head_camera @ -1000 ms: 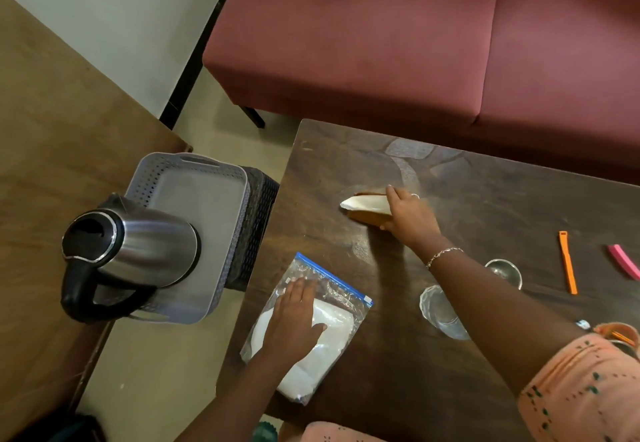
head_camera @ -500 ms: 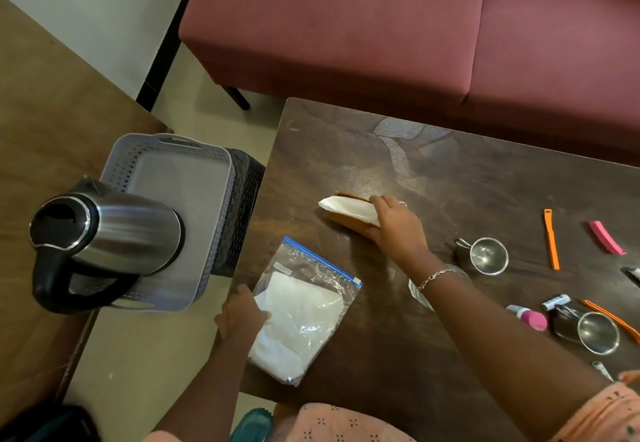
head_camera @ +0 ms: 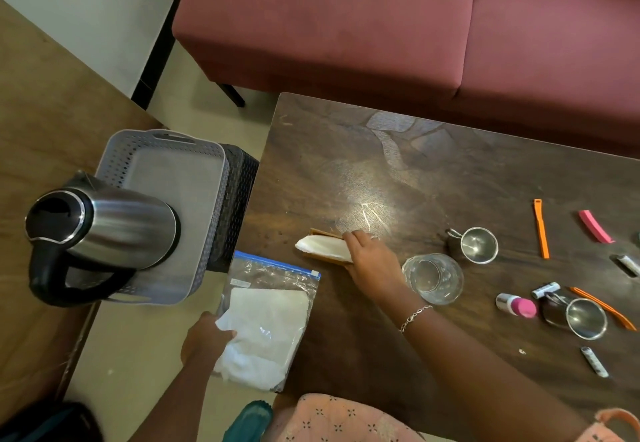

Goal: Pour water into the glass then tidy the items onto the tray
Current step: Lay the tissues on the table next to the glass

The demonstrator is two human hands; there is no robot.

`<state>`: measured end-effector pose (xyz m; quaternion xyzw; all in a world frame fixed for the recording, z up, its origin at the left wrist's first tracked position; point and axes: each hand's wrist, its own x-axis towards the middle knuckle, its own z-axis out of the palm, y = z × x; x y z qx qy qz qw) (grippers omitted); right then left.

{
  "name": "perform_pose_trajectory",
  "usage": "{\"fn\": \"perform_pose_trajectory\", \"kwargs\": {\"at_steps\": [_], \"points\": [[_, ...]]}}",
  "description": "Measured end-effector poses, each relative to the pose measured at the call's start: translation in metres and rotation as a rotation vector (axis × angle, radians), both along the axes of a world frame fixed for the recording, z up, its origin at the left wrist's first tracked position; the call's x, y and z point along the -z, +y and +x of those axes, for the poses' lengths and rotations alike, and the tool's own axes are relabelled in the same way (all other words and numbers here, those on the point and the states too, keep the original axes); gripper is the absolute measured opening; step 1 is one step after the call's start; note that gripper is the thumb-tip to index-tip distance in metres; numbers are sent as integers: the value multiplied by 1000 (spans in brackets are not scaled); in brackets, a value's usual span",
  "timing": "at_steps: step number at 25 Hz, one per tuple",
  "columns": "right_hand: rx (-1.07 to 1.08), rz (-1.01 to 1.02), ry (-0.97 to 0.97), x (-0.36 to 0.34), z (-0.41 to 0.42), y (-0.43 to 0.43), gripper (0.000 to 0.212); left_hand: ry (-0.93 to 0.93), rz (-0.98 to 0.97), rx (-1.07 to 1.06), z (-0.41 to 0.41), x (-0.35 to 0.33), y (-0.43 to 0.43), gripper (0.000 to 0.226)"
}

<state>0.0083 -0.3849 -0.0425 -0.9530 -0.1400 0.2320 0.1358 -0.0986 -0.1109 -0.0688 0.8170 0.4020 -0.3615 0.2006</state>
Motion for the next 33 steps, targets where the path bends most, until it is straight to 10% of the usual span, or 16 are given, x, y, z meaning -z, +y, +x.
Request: {"fn": "perform_pose_trajectory", "kwargs": {"at_steps": [17,33], "points": [[15,31,-8,11,-26,2,42,-78,72,94,6,2,-6,56],[318,16,-189,-41,-41,-71,50,-347,73,751,81,-45,-91,66]]}}
